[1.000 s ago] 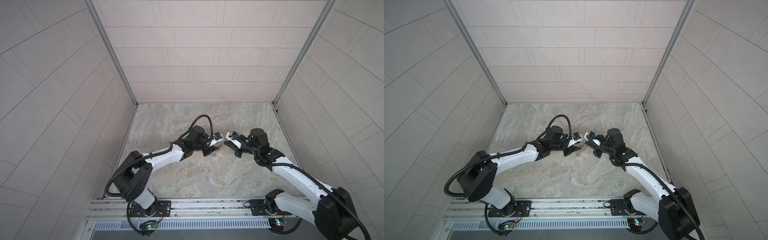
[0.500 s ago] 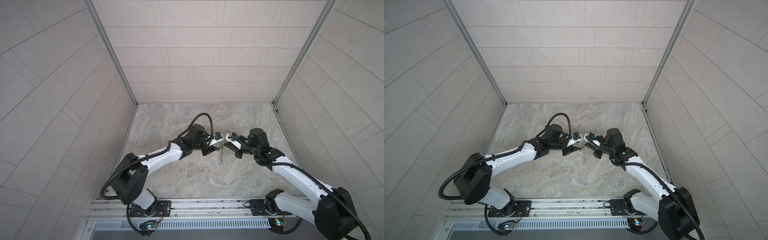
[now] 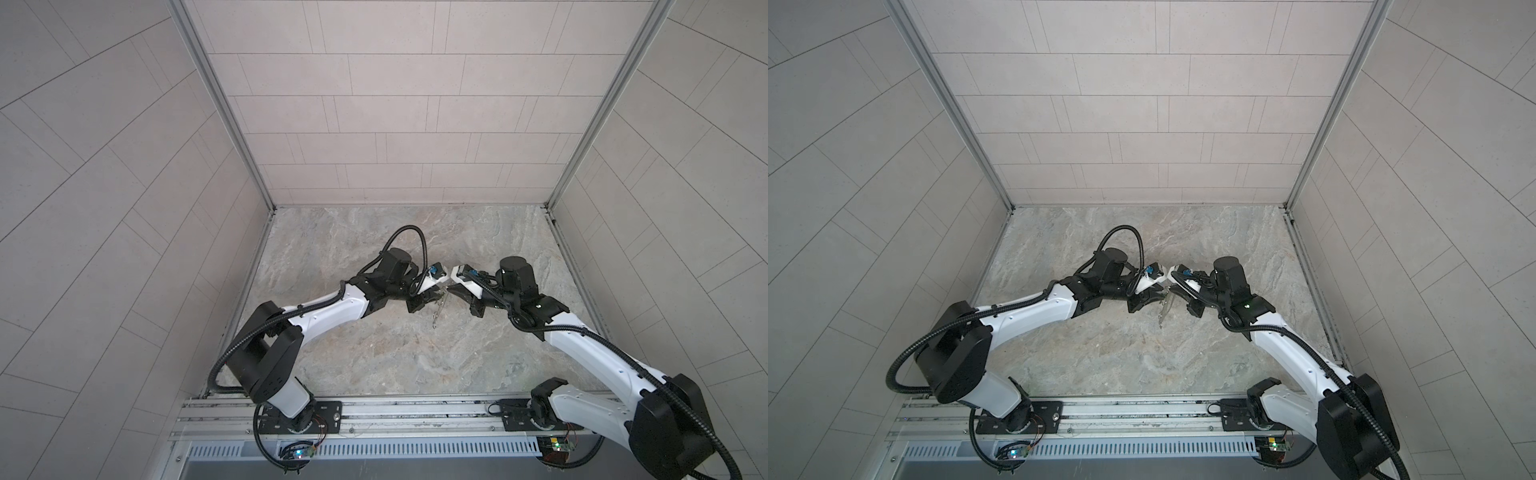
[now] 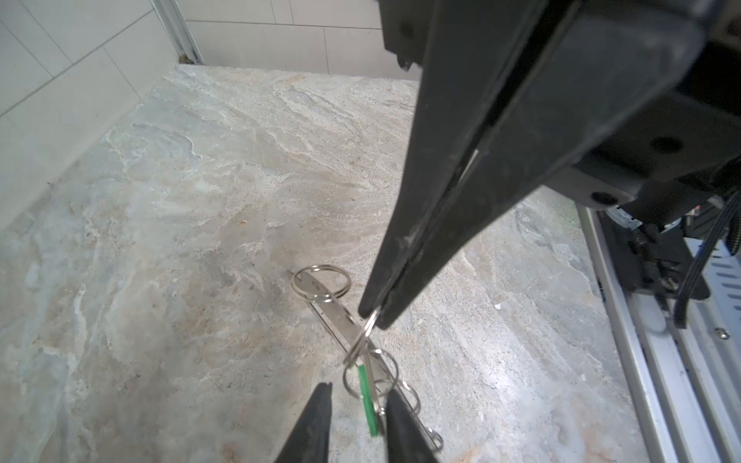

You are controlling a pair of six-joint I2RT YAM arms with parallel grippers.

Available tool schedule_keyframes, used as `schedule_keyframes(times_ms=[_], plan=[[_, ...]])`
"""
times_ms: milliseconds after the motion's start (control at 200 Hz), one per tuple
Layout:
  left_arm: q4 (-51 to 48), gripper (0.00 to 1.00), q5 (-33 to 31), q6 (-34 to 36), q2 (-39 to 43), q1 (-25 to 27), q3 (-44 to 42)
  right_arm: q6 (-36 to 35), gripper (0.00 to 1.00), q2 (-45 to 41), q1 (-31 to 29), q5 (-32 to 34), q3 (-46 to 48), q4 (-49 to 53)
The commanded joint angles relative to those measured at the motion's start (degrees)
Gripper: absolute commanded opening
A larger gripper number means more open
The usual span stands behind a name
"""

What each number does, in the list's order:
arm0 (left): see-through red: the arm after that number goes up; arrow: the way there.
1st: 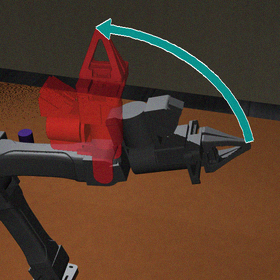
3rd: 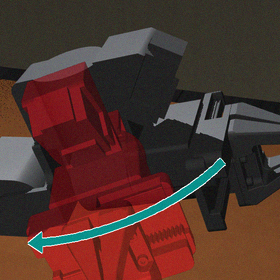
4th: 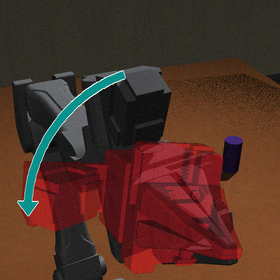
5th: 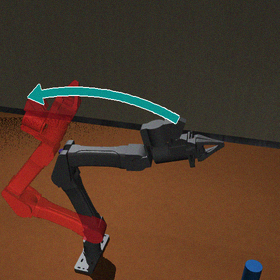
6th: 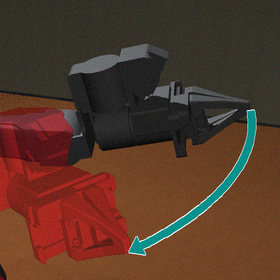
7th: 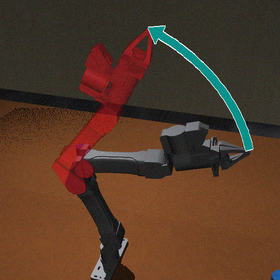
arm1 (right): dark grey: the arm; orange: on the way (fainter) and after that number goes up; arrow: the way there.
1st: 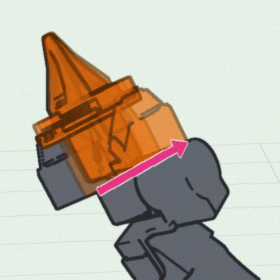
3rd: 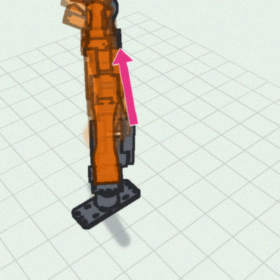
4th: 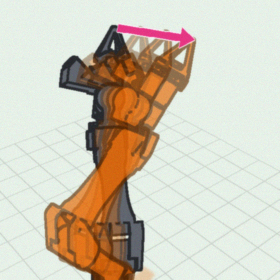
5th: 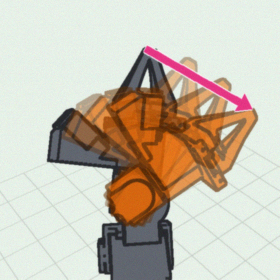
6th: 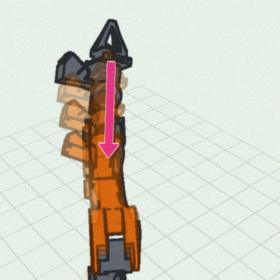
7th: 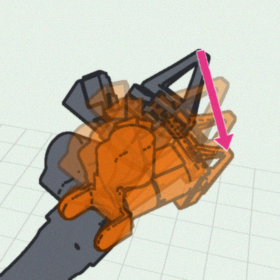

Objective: Remove the keys from the keyring

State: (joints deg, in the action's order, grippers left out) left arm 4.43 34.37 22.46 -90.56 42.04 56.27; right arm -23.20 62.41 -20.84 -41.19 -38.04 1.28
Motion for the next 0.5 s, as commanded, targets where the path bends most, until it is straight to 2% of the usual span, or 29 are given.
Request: schedule_keyframes(times_ms=[0,135,245,495], plan=[[0.85,0.19,-0.11,-0.09,-1.27,0.23,2.15,2.19,0.0,-0.96,0.19,-2.28,-1.29,-3.25],[2.01,0.06,0.26,-0.13,-1.36,0.2,2.18,3.92,0.0,-0.62,0.19,-3.66,-1.4,-4.84],[1.95,0.0,1.03,0.21,-1.19,0.26,2.18,5.56,0.0,-0.15,0.19,-5.03,-1.5,-6.93],[-2.16,0.0,2.9,3.07,-0.53,0.11,3.21,9.54,0.0,2.65,0.15,-8.77,-2.48,-11.61]])
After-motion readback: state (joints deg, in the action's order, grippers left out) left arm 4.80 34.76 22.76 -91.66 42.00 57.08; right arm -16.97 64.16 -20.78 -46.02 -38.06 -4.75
